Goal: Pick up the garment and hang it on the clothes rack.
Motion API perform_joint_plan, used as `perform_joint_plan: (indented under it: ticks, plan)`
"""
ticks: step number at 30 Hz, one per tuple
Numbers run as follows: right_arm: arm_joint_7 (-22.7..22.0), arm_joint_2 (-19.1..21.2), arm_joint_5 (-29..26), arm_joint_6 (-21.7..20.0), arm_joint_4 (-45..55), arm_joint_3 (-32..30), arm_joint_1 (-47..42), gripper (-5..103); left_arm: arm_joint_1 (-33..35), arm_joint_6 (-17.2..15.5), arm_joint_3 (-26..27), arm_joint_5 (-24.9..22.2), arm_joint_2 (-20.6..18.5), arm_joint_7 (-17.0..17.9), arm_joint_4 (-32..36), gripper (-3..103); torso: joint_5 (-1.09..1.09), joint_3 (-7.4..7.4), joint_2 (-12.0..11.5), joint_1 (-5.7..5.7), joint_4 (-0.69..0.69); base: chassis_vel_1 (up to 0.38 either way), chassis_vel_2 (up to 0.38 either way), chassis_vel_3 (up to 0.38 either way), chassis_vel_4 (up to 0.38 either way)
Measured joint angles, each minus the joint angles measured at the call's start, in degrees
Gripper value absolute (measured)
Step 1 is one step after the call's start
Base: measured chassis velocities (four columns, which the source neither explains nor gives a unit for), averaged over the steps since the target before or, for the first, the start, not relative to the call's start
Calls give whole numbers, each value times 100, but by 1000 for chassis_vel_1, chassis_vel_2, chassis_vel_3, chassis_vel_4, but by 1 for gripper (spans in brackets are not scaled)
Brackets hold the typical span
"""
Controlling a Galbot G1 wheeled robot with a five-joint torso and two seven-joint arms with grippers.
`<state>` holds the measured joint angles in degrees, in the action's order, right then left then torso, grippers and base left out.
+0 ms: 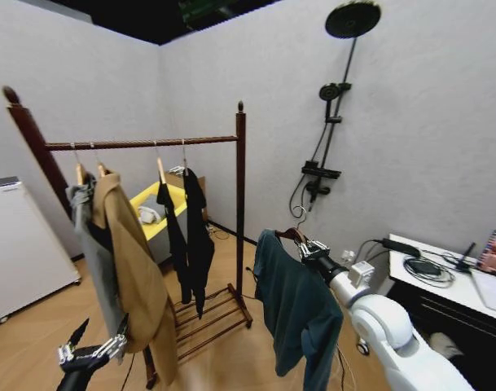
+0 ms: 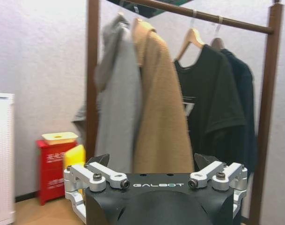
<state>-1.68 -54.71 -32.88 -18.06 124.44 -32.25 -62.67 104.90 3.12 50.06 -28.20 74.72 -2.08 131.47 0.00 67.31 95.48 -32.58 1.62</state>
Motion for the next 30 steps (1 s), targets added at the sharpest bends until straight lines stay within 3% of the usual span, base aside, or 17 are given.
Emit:
perform_joint_plan:
  ticks: [15,30]
  plan:
    - [66,-37,49,203,-164,-14,8,10,0,0,0,0,0,1,0,100,1,-1,1,1,3,49,63,66,52]
    - [73,-68,203,236,-197,36,42,10,-1,0,0,0,0,0,0,100,1,2,-3,-8,0,-145,144,158,-138]
